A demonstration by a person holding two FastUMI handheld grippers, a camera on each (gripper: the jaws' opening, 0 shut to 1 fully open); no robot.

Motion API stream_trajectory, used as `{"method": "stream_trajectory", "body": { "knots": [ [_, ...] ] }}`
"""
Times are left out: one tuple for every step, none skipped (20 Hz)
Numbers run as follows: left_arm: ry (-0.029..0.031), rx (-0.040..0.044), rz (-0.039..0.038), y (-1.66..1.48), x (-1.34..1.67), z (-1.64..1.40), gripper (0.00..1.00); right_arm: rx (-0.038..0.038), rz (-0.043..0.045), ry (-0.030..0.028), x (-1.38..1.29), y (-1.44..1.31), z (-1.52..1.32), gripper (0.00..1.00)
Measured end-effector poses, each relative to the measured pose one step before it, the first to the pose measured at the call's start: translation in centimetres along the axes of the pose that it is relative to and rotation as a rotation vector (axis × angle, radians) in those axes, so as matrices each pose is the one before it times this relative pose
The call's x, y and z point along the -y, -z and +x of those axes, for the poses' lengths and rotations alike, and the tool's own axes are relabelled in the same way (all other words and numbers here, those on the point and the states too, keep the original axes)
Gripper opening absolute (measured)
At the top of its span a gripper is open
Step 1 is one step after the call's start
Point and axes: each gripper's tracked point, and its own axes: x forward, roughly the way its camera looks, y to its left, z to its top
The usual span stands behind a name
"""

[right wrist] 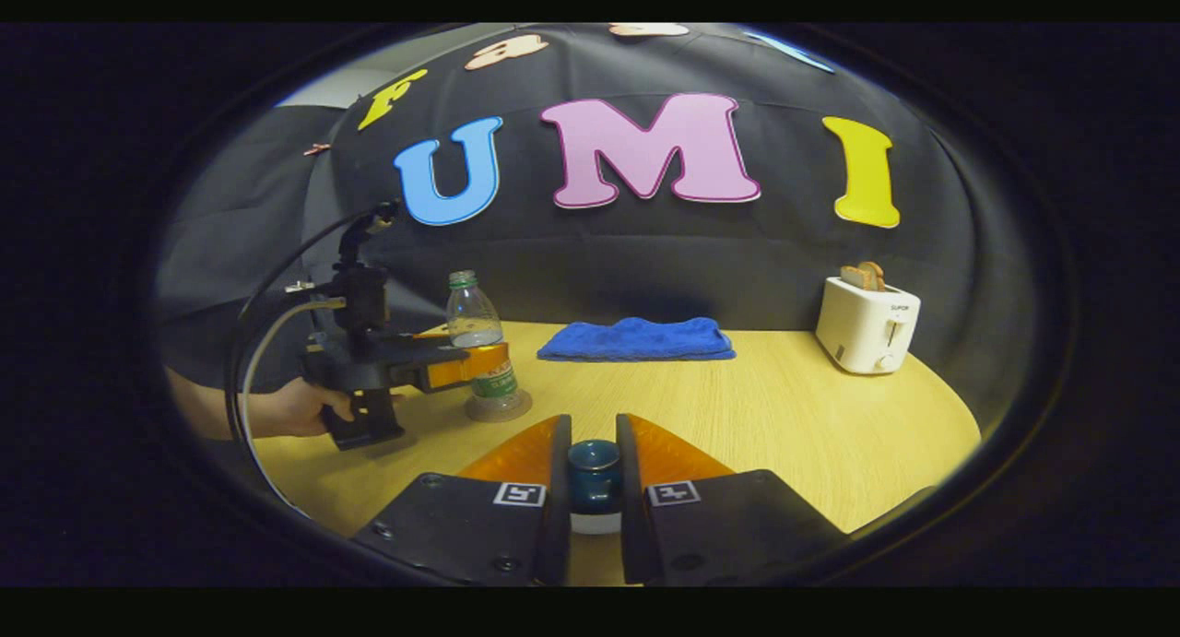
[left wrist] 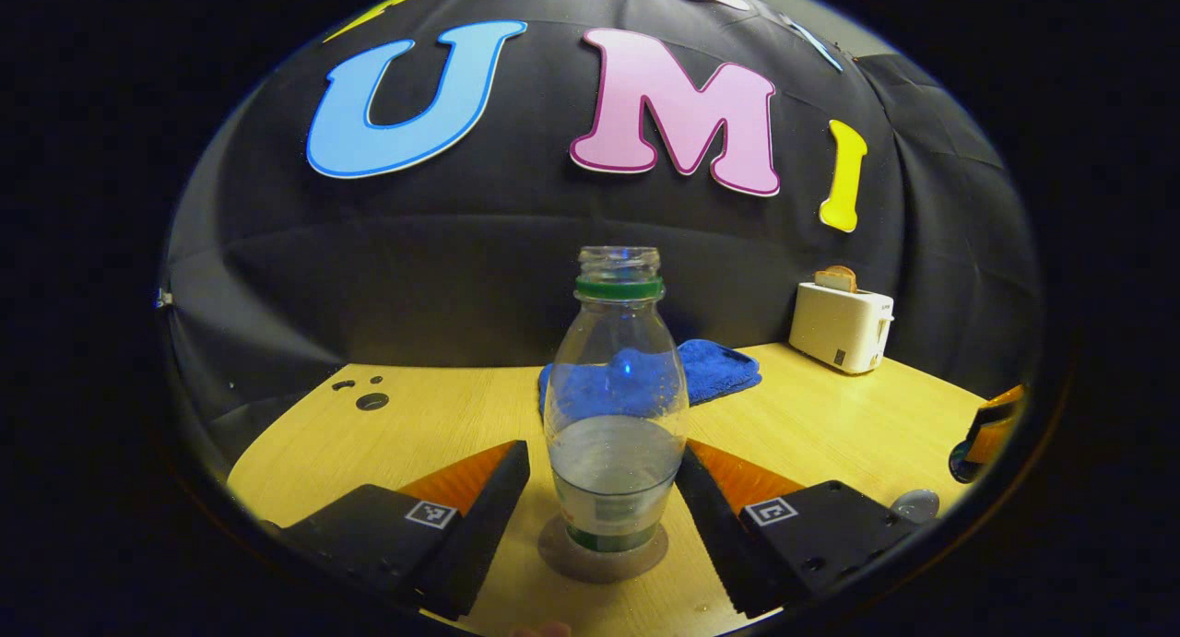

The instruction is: Open the teacup lid with one hand, grasp the water bottle and pour water into the teacup with the other hand; after pouring, place the water bottle on the coaster and then close the teacup lid.

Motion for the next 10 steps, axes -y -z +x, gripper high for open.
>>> {"method": "stream_trajectory", "body": {
  "knots": [
    [0.0236, -0.00589, -0.02496, 0.443, 0.55, -0.71, 0.97, 0.003, 0.00309, -0.00045, -0.062, 0.122, 0.212, 0.23],
    [0.0228, 0.0, -0.02178, 0.358, 0.471, -0.781, 0.97, 0.00074, 0.00372, -0.00072, -0.078, 0.243, 0.197, 0.27],
    [0.01404, 0.00413, -0.01418, 0.232, 0.216, -0.494, 0.96, -0.00026, 0.00304, 0.00002, -0.06, 0.256, 0.307, 0.3],
    [0.01421, -0.00511, -0.00557, 0.371, 0.285, -0.584, 0.96, -0.00204, 0.00082, -0.00114, -0.078, 0.284, 0.188, 0.2],
    [0.002, -0.00518, -0.00363, 0.489, 0.222, -0.657, 0.96, 0.00057, -0.00072, 0.00012, -0.102, 0.292, 0.17, 0.2],
    [-0.00215, -0.00139, -0.00573, 0.198, 0.017, -0.796, 0.96, -0.00095, -0.0011, -0.00017, -0.051, 0.358, 0.233, 0.2],
    [-0.00585, -0.00319, -0.01191, 0.293, 0.028, -0.604, 0.96, -0.00057, -0.00191, 0.00022, 0.004, 0.348, 0.198, 0.2],
    [-0.00357, -0.00439, -0.01331, 0.246, 0.036, -0.976, 0.96, -0.00013, -0.00293, -0.00014, -0.03, 0.383, 0.121, 0.2],
    [-0.00372, -0.00213, -0.0062, 0.281, 0.014, -0.903, 0.96, -0.00021, -0.00254, 0.00091, 0.017, 0.347, 0.179, 0.22],
    [0.00047, -0.0064, 0.00502, 0.256, -0.082, -0.939, 0.96, 0.00232, -0.0003, 0.00355, 0.088, 0.411, 0.041, 0.24]
  ]
}}
